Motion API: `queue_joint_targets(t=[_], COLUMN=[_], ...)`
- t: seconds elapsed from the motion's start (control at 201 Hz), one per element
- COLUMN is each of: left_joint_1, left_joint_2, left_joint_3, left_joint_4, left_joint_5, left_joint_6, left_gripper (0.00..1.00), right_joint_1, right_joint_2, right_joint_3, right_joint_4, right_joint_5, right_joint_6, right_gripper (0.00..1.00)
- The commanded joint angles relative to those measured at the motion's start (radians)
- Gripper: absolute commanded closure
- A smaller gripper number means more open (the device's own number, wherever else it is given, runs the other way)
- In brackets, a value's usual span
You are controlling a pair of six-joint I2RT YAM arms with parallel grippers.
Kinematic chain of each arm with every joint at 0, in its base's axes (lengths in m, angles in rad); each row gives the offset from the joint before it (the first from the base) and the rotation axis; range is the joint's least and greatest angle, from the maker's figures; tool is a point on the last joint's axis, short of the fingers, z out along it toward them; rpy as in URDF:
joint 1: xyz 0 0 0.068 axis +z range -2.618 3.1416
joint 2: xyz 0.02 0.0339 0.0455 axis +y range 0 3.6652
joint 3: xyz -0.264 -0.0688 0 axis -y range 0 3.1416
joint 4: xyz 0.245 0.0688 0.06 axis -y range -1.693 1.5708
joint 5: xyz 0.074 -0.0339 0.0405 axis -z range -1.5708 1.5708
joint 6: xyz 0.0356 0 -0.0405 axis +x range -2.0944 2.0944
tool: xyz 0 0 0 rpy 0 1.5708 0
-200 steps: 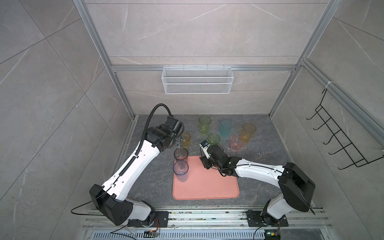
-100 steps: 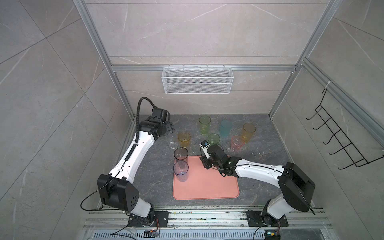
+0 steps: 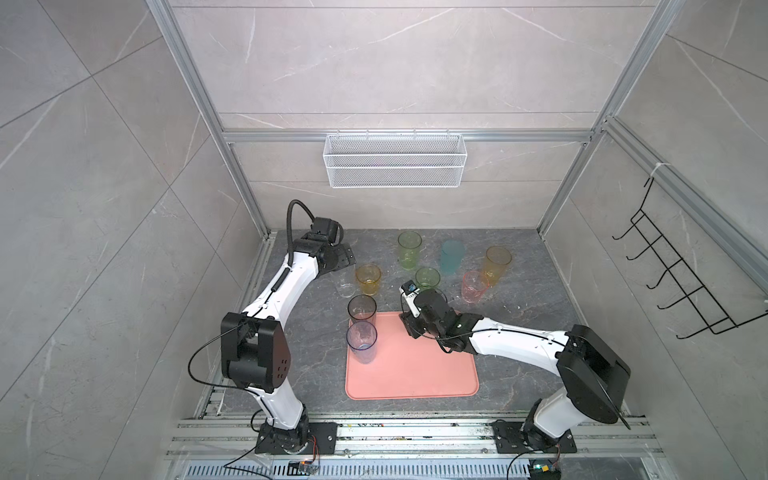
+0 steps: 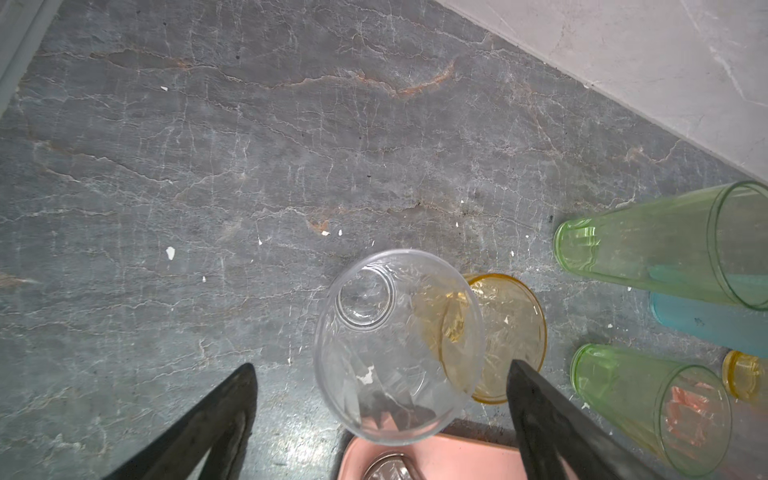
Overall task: Place the glasses into the tray
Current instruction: 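Move the left gripper over the clear cup and lower toward its rim, then lower the left gripper fingers into the clear cup's rim and close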
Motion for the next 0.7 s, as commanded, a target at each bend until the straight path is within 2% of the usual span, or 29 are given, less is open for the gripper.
queue_joint_targets(t=[0.0, 0.174, 0.692], left_joint_1=[0.010, 0.013, 0.023], left_joint_2=[0.033, 0.063, 0.109], left_joint_3=[0.015, 0.011, 0.029], left_joint_4=[0.023, 0.019, -0.019], left_joint_5=[0.006, -0.001, 0.013], left_joint_6=[-0.033, -0.067, -0.110], left_gripper=[0.06, 0.07, 0.28], right_joint_1=[0.009, 0.008, 0.010], right_joint_2=[-0.014, -0.014, -0.021], right_joint_3=[0.008, 0.009, 0.009], right_joint_4=[0.010, 0.010, 0.010], right_joint_5=[0.003, -0.002, -0.017], right_joint_6=[-0.013, -0.013, -0.008], right_gripper=[0.40, 0.40, 0.40])
